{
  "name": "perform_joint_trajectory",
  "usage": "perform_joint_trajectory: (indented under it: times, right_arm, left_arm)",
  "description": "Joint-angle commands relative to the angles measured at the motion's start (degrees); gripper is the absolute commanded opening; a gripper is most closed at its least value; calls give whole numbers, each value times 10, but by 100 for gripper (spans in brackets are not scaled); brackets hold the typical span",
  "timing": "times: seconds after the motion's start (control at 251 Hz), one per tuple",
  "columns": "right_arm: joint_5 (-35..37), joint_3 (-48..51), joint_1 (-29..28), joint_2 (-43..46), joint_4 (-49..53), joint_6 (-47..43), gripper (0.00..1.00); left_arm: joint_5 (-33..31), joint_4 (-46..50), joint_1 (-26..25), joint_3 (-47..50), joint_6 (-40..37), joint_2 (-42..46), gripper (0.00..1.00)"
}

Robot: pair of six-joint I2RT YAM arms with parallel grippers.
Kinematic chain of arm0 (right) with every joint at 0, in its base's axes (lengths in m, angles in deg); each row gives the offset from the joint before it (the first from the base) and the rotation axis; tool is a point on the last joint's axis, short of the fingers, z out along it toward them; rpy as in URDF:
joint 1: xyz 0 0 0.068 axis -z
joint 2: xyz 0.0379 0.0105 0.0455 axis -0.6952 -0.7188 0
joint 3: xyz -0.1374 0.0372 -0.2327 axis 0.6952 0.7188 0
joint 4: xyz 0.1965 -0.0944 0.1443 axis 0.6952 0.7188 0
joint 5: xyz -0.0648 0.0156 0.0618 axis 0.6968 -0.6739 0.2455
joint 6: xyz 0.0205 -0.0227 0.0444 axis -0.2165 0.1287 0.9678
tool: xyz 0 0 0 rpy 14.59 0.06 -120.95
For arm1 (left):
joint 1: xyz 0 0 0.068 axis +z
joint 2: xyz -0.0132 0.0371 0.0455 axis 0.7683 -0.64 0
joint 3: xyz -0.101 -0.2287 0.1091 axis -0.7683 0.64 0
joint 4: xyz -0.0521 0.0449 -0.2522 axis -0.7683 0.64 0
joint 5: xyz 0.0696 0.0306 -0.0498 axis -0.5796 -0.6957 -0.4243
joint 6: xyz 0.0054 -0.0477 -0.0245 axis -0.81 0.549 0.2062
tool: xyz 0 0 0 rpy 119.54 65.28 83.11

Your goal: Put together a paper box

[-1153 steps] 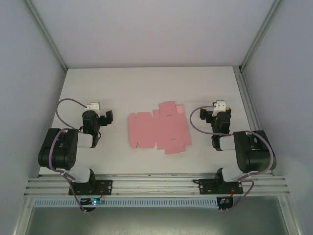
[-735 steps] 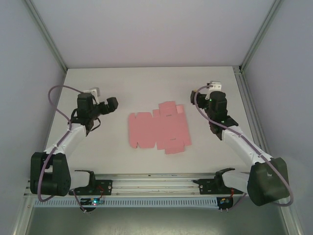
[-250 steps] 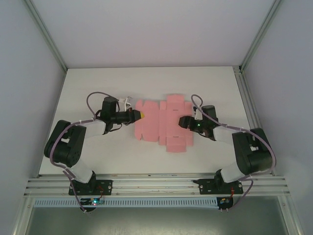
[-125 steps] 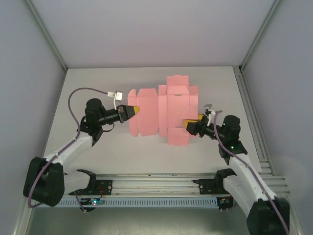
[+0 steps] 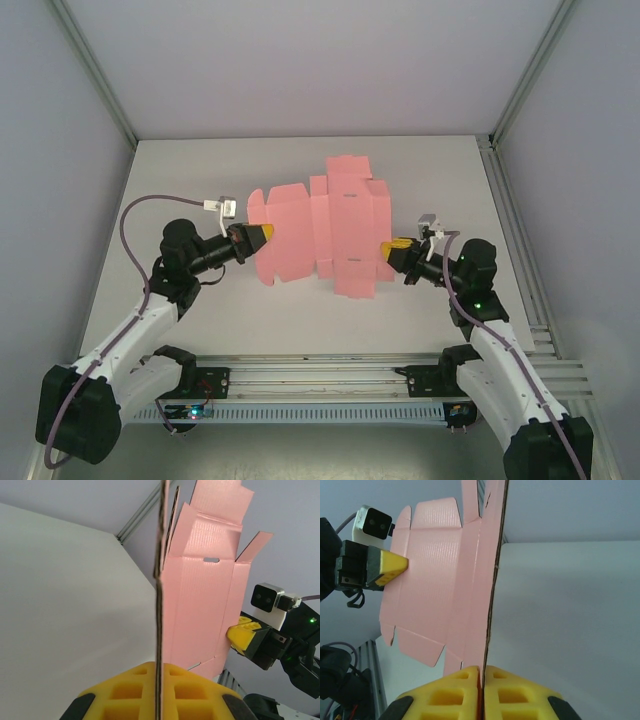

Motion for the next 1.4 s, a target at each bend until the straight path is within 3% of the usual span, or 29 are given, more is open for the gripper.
perform_joint_trajectory:
  times: [0.0, 0.084, 0.18, 0.215, 0.311, 0.351, 0.415, 0.431, 0.571, 0.658, 0.766, 0.91, 1.022, 1.121, 1.277, 1.397]
  right_arm:
    - [-43, -22, -10, -20, -22, -11, 15]
    - [-44, -25, -24, -40, -21, -26, 15]
    - [-34, -34, -42, -56, -21, -40, 5]
    - [-25, -38, -48, -58, -22, -47, 0]
    - [0, -56, -59, -58, -5, -78, 0]
    - [13, -67, -64, -58, 13, -96, 0]
    - [46, -99, -76, -68, 85, -160, 0]
    - [58, -109, -81, -71, 104, -177, 0]
    - [171, -231, -136, -144, 342, -359, 0]
    - [172, -342, -156, -220, 527, -499, 0]
    - [166, -483, -158, -325, 703, -632, 0]
    - [199, -650, -161, -462, 855, -743, 0]
    - [287, -718, -168, -535, 834, -755, 0]
    - [261, -781, -173, -601, 889, -872, 0]
    - [260, -853, -189, -691, 900, -915, 0]
    - [302, -879, -206, -736, 856, -895, 0]
  left_arm:
    - [-32, -43, -4, 8, 25, 12, 0]
    - [-29, -54, -4, 11, 33, 10, 0]
    - [-28, -50, -4, 10, 32, 13, 0]
    - [-29, -41, -4, 10, 26, 16, 0]
    - [-60, 29, -4, 1, 1, 30, 0]
    - [-90, 89, -4, -10, -17, 39, 26]
    - [-177, 214, -4, -40, -46, 59, 96]
    - [-204, 243, -5, -48, -53, 64, 100]
    - [-436, 453, -4, -126, -92, 91, 100]
    - [-481, 511, -4, -171, -105, 84, 100]
    - [-477, 542, -4, -215, -103, 57, 100]
    - [-426, 521, -4, -230, -118, 27, 100]
    - [-391, 492, -3, -233, -127, -4, 100]
    - [-369, 477, -3, -239, -140, -43, 100]
    - [-345, 443, 0, -226, -190, -115, 100]
    - [-292, 402, 1, -214, -213, -156, 100]
